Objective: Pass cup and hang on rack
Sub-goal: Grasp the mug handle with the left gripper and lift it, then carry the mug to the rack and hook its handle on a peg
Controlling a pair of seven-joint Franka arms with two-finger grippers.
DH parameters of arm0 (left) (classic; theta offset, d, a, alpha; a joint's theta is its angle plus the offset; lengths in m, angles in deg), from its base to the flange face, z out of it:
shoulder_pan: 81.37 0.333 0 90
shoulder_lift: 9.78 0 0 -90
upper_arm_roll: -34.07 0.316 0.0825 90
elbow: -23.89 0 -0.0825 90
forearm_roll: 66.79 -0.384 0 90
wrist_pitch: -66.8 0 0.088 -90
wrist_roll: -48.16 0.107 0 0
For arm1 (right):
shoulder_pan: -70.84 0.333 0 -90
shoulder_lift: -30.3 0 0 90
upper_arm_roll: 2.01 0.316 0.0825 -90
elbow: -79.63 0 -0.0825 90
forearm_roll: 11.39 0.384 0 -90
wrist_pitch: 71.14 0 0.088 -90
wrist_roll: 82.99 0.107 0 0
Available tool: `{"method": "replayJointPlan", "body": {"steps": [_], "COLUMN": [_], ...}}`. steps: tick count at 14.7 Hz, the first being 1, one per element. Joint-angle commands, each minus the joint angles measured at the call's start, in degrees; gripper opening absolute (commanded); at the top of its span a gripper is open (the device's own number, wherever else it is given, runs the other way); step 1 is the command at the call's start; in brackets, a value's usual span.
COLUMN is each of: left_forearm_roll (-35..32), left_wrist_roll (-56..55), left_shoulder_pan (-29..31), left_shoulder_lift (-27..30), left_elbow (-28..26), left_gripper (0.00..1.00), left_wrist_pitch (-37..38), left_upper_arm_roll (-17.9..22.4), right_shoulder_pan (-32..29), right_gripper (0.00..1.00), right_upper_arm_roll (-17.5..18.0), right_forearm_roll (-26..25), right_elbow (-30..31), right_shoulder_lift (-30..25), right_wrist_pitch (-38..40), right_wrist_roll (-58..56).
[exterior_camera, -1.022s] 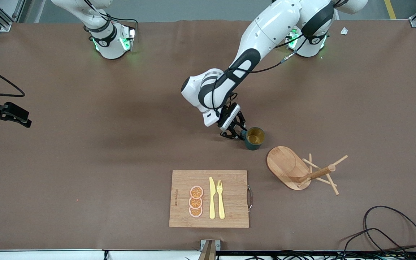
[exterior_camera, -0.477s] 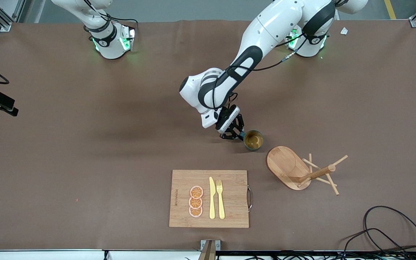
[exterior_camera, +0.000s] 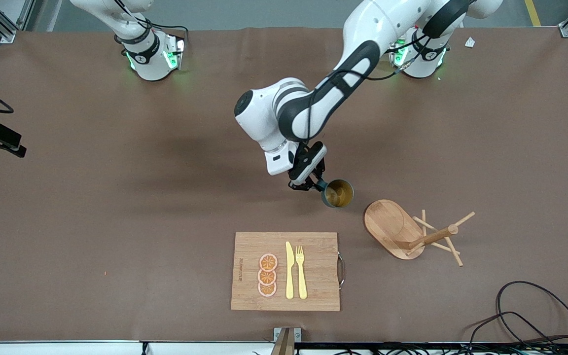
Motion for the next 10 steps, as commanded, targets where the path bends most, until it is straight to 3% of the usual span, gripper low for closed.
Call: {"method": "replayJointPlan", "body": {"steps": [1,6,10], "left_forearm_roll": [8.76,26.08,44.34], "left_wrist_roll": [3.74,10.15,18.93], "left_shoulder_pan": [4.16,9.79,16.45], "left_shoulder_lift": [5.65,10.67,13.58], "left_elbow": [-0.42,-0.51,-0.51], "left_gripper": [0.03,0.03,0.01], "left_wrist_pitch": [-5.01,-11.44,-14.34], "left_upper_arm_roll": [-0.73,-0.64,-0.73], "right_shoulder_pan": [-0.06,-0.32,-0.32], "right_gripper": [1.00,1.00,1.00], "right_upper_arm_roll": [0.33,0.24,0.24], "right_forearm_roll": [-0.31,0.13,0.21], "right_elbow": [0.03,0.03,0.03], "right_shoulder_lift": [-0.61,-0.61,-0.61], "right_wrist_pitch": [-0.46,-1.26,-1.61], "right_wrist_roll": [-0.69,-0.51,-0.51]}}
